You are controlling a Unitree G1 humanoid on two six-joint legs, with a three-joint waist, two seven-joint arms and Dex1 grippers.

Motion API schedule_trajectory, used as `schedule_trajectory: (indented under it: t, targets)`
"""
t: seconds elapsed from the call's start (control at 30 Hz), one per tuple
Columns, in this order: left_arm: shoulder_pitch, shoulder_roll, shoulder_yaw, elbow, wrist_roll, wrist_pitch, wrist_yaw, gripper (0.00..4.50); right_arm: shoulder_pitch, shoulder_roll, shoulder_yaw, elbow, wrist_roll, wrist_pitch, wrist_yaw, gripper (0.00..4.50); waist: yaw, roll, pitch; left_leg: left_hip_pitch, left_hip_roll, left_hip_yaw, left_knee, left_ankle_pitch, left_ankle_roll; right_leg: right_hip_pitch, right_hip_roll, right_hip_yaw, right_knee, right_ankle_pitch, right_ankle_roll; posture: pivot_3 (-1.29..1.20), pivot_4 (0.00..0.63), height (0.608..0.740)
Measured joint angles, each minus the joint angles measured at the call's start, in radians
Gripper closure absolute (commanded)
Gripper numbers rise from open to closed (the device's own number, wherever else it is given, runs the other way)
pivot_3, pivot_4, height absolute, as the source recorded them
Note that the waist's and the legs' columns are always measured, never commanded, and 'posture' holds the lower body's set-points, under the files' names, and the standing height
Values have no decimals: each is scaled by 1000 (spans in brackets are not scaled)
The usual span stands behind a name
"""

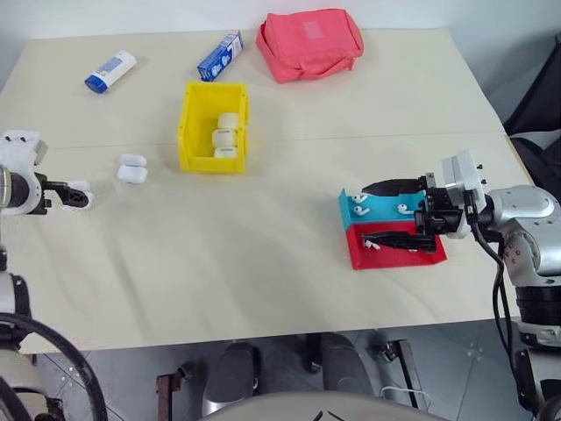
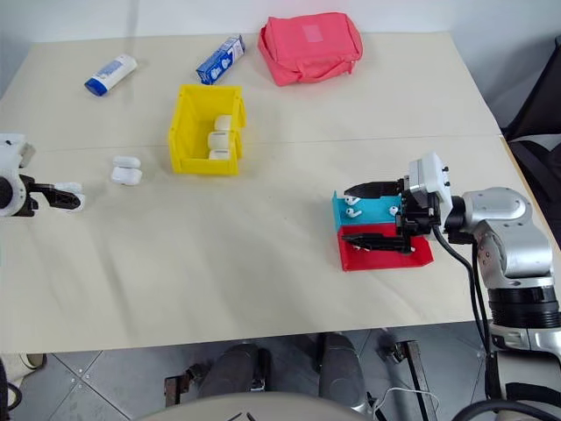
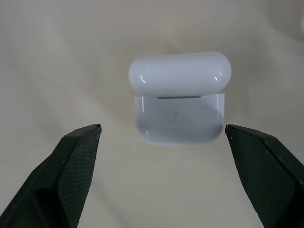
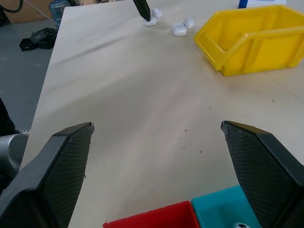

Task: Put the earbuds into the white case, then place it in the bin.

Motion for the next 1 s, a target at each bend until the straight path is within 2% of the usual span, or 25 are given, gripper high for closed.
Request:
schedule_trajectory:
  t: [0.37,0.7,0.8,0.93,1.0]
  targets:
    - [-76,-58,25,208,75,-116,-36,47,10,-17,-15,-24,14,24,-13,0,4,-1,0,0,0,2,0,1,1,0,-1,0,0,0,0,0,150,740]
    - [-113,-90,63,283,105,-155,-28,47,9,-27,-15,-25,16,41,-18,0,21,-1,0,1,0,2,1,1,1,1,-2,0,1,1,1,0,150,740]
    - [-123,-103,70,290,118,-155,-14,573,6,-28,-15,-25,15,41,-19,0,22,0,0,2,0,2,1,1,1,1,-2,1,2,1,1,0,150,740]
    - [-137,-116,93,316,123,-160,4,1731,-7,-28,-15,-24,14,42,-22,0,21,0,0,2,0,2,1,1,1,1,-2,1,2,1,1,0,150,740]
    - [-137,-118,100,317,129,-169,7,1738,-13,-28,-15,-22,14,42,-24,0,21,0,0,2,0,2,1,1,1,1,-2,1,2,1,1,0,150,740]
